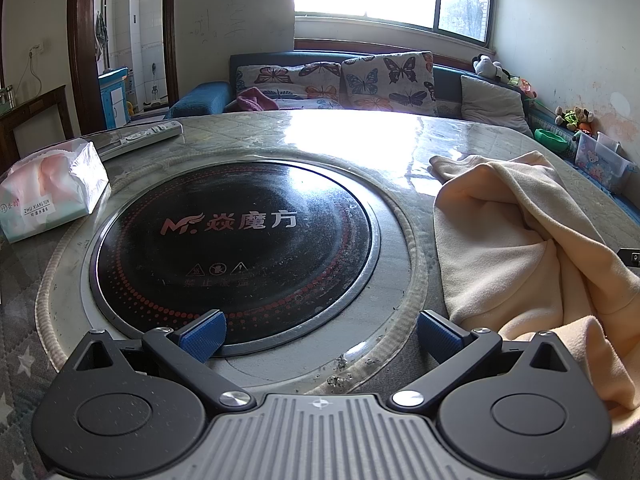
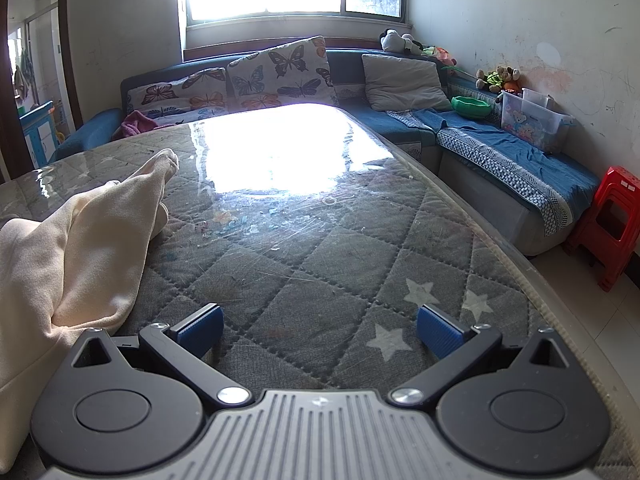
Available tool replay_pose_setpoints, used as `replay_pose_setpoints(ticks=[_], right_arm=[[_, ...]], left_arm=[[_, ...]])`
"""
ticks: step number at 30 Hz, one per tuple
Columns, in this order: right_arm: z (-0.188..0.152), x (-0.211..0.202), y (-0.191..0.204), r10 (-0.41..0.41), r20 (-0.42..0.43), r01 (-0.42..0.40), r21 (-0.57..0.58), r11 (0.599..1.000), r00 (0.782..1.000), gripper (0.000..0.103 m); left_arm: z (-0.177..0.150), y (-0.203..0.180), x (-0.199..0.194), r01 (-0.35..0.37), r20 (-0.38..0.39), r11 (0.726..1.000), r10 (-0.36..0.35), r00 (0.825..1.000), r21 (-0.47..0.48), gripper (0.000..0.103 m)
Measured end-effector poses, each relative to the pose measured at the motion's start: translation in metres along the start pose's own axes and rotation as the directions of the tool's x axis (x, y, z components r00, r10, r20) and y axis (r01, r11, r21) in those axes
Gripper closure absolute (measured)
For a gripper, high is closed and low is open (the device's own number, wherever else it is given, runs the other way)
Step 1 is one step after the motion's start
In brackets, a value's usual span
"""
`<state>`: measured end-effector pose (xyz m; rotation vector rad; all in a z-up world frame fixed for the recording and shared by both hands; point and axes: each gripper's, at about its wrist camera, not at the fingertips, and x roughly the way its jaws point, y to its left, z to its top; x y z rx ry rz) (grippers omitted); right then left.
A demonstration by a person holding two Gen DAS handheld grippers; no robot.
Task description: Fold clothes
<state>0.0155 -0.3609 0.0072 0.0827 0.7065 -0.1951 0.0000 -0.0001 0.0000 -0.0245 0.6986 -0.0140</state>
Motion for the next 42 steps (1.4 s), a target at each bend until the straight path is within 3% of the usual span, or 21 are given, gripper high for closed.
replay_pose_setpoints(ticks=[22,42], right_arm=[[-0.003,-0.003,-0.006,0.010,0.001,-0.010,0.004,1.000,1.000,0.000],[-0.016,-0.058,0.006,0.182,0.028,-0.181,-0.039,0.983,0.983,0.007]], left_arm=[[0.002,-0.001,0.000,-0.004,-0.012,1.000,0.004,1.000,-0.006,0.000],[0.004,-0.023,-0.030,0.010,-0.018,1.000,-0.010,1.000,0.001,0.000]])
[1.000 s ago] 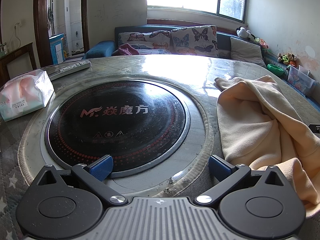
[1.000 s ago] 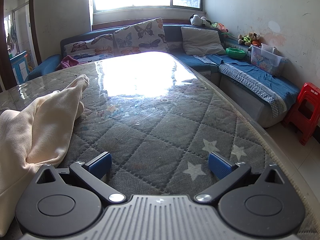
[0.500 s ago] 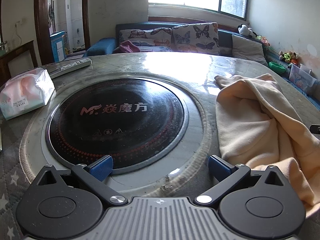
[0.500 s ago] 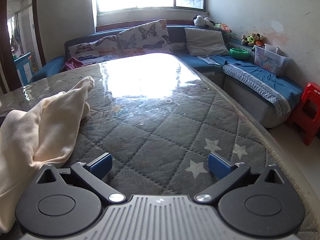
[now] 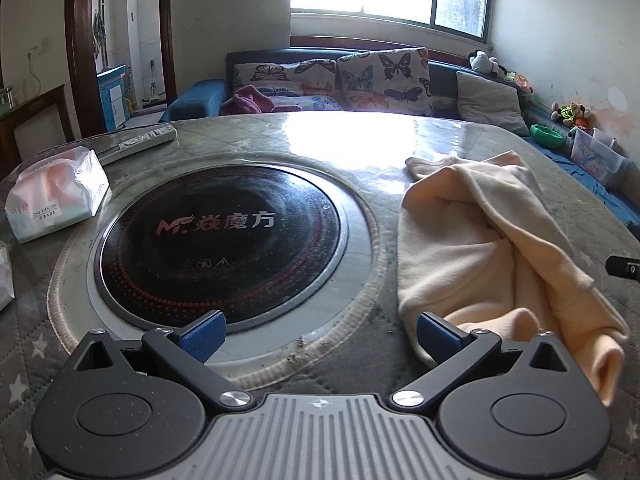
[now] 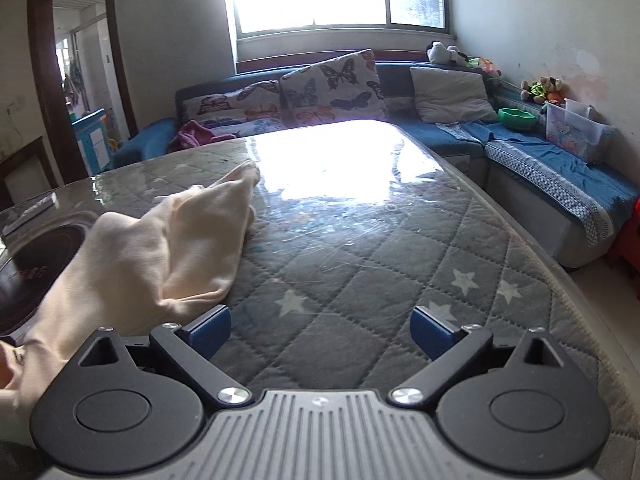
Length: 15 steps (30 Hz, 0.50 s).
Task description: Fold clothes
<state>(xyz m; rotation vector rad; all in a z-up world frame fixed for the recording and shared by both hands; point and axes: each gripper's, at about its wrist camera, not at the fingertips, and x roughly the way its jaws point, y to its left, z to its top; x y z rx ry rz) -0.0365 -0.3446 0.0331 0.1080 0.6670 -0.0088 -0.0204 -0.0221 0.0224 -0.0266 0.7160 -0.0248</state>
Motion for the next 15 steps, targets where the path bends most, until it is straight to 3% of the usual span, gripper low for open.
replay_pose_setpoints(ticks=[8,15], right_arm=[[-0.006,-0.020,0.015,0.060,-0.012,-0.060,-0.018,0.998,0.998,0.011],[-0.012,-0.034,0.037,0.054,-0.021,-0.056,-0.101,0.993,0.998,0.013]], left_arm=[[0.000,-0.010,-0.015,0.013,0.003,1.000,-0.013,1.000,0.009,0.000],[-0.003,-0.022,-0.028,-0.001,-0.013,1.000,0.001,1.000,0.025,0.000]])
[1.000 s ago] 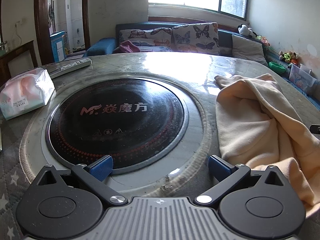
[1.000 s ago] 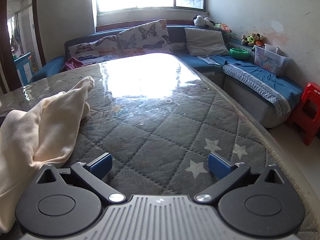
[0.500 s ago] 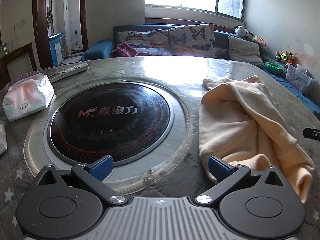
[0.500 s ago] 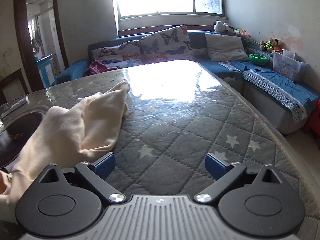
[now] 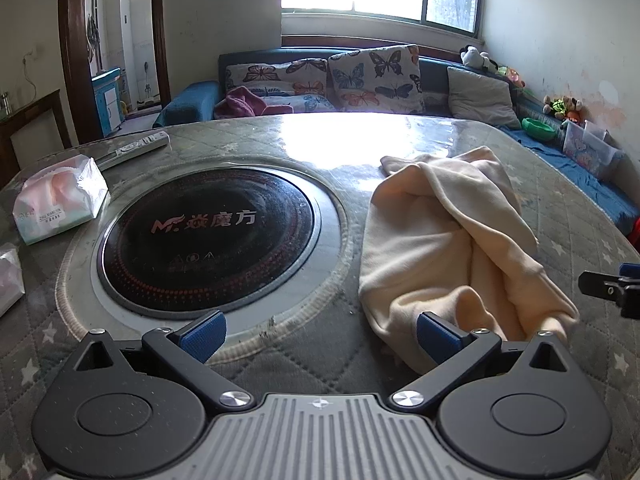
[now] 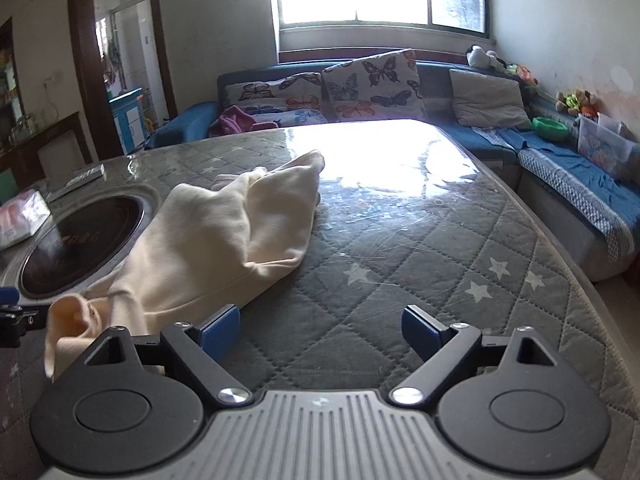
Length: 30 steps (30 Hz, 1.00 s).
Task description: Fold clothes
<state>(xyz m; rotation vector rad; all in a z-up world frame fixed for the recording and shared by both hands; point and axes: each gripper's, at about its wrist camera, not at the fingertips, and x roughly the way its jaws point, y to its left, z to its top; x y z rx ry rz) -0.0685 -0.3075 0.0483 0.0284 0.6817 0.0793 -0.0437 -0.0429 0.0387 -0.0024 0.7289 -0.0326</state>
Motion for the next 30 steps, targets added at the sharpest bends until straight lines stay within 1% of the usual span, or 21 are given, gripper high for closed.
replay_pose_setpoints(ticks=[5,9,17,30], right_arm=[[-0.007,-0.012,0.017,-0.016,0.004,0.016,-0.065,0.998,1.000,0.013],[-0.012,-0.019,0.024,0.000,-0.004,-0.001,-0.077,0.997,1.000,0.013],[-0.020,-0.030,0.031,0.004,-0.019,-0.005,-0.083,0.997,1.000,0.013],[-0.027,-0.044,0.041,0.019,-0.010,-0.020,-0.110,0.994,1.000,0.013]], left_arm=[[-0.004,-0.008,-0.011,-0.003,-0.005,1.000,0.003,1.000,0.006,0.000],[-0.009,-0.013,-0.018,-0.006,-0.010,1.000,0.006,1.000,0.016,0.000],[-0.017,-0.020,-0.029,-0.010,-0.010,1.000,0.010,1.000,0.028,0.000],[-0.022,-0.033,-0.039,-0.008,-0.006,0.998,0.009,1.000,0.060,0.000]])
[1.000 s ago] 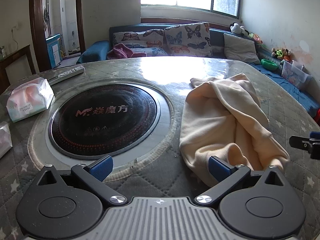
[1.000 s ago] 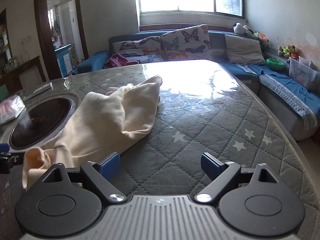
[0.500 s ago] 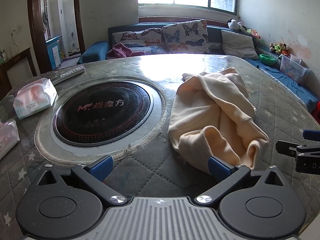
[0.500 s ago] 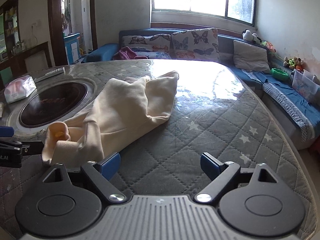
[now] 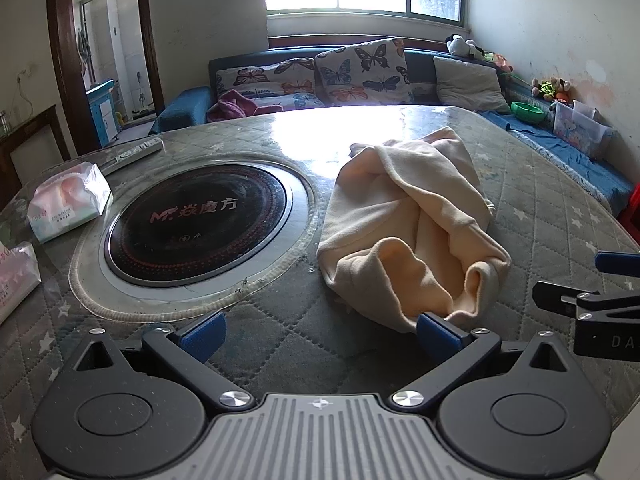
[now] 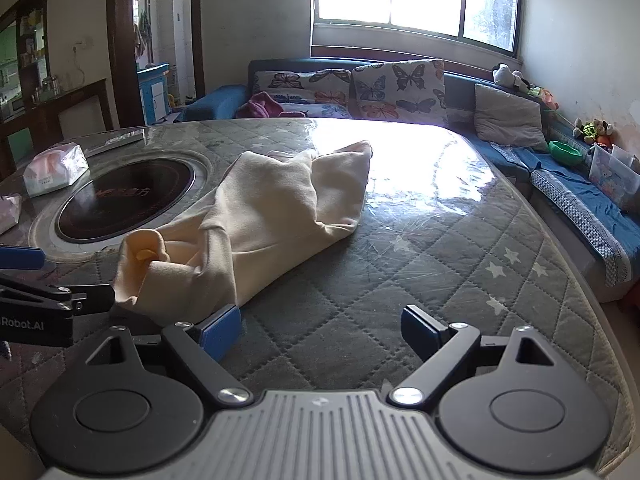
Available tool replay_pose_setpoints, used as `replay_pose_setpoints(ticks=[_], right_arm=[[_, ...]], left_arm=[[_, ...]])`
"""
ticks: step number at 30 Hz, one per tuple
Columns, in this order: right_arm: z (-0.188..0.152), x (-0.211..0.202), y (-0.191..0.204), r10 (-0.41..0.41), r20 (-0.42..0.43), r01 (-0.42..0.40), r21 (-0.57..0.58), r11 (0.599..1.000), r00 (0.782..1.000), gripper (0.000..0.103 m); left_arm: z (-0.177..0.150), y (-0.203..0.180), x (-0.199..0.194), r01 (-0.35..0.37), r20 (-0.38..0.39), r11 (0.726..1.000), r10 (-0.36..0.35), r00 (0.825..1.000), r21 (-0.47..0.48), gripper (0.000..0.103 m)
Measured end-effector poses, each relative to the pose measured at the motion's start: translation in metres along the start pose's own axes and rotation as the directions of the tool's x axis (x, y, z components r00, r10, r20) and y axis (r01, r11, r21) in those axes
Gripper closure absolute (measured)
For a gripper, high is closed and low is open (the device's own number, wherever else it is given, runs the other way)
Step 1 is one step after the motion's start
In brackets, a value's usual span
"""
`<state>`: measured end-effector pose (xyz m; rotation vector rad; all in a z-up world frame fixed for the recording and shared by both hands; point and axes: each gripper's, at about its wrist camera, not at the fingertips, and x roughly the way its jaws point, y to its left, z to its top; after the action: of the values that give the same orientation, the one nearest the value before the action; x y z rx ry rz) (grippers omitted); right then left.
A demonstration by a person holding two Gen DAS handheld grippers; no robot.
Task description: Fold clothes
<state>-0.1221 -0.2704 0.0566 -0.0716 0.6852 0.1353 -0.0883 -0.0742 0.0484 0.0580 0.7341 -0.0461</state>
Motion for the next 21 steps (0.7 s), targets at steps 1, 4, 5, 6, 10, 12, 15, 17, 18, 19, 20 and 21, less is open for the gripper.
replay_pose_setpoints(ticks=[1,4,5,6,10,12,15,17,18,19,20,21], right_arm=[[-0.0003,-0.0008,0.0006,0.001,0.001,-0.001,-0.002,1.000,1.000,0.013],[-0.0009,-0.0021,0.0019,0.002,0.001,-0.002,-0.007,1.000,1.000,0.013],[-0.0008,-0.0026,0.0024,0.003,0.002,-0.003,-0.008,1.000,1.000,0.013],[-0.0008,-0.0032,0.0030,0.004,0.003,-0.004,-0.010,1.000,1.000,0.013],[-0.0002,-0.0055,0.0051,0.006,0.007,-0.006,-0.021,1.000,1.000,0.013],[0.0001,-0.0069,0.0062,0.005,0.010,-0.004,-0.025,1.000,1.000,0.013],[0.0006,-0.0078,0.0076,0.005,0.011,-0.005,-0.029,1.000,1.000,0.013],[0.0007,-0.0077,0.0087,0.005,0.010,-0.004,-0.032,0.999,1.000,0.013],[0.0008,-0.0077,0.0092,0.004,0.010,-0.004,-0.033,0.999,1.000,0.013],[0.0008,-0.0077,0.0097,0.004,0.009,-0.004,-0.034,0.999,1.000,0.014],[0.0010,-0.0076,0.0101,0.005,0.009,-0.004,-0.035,0.999,1.000,0.013],[0.0011,-0.0073,0.0105,0.005,0.008,-0.005,-0.035,0.999,1.000,0.013]], left_arm=[[-0.0003,-0.0009,-0.0003,0.000,0.000,1.000,0.000,1.000,0.002,0.000],[-0.0004,-0.0024,-0.0007,0.002,0.001,1.000,-0.002,1.000,0.006,0.000],[-0.0004,-0.0028,-0.0008,0.002,0.001,1.000,-0.002,1.000,0.007,0.000],[-0.0002,-0.0032,-0.0010,0.002,0.001,1.000,-0.002,1.000,0.008,0.000],[0.0007,-0.0043,-0.0013,0.003,0.002,1.000,-0.004,1.000,0.014,0.000],[0.0009,-0.0052,-0.0018,0.003,0.003,1.000,-0.003,1.000,0.018,0.000],[0.0013,-0.0067,-0.0023,0.005,0.004,1.000,-0.006,1.000,0.022,0.000],[0.0015,-0.0075,-0.0025,0.007,0.004,1.000,-0.007,1.000,0.026,0.000],[0.0016,-0.0077,-0.0024,0.007,0.004,1.000,-0.007,1.000,0.027,0.000],[0.0018,-0.0079,-0.0022,0.007,0.003,1.000,-0.008,1.000,0.028,0.000],[0.0020,-0.0080,-0.0022,0.008,0.003,1.000,-0.008,1.000,0.029,0.000],[0.0022,-0.0081,-0.0022,0.008,0.002,1.000,-0.008,1.000,0.030,0.000]])
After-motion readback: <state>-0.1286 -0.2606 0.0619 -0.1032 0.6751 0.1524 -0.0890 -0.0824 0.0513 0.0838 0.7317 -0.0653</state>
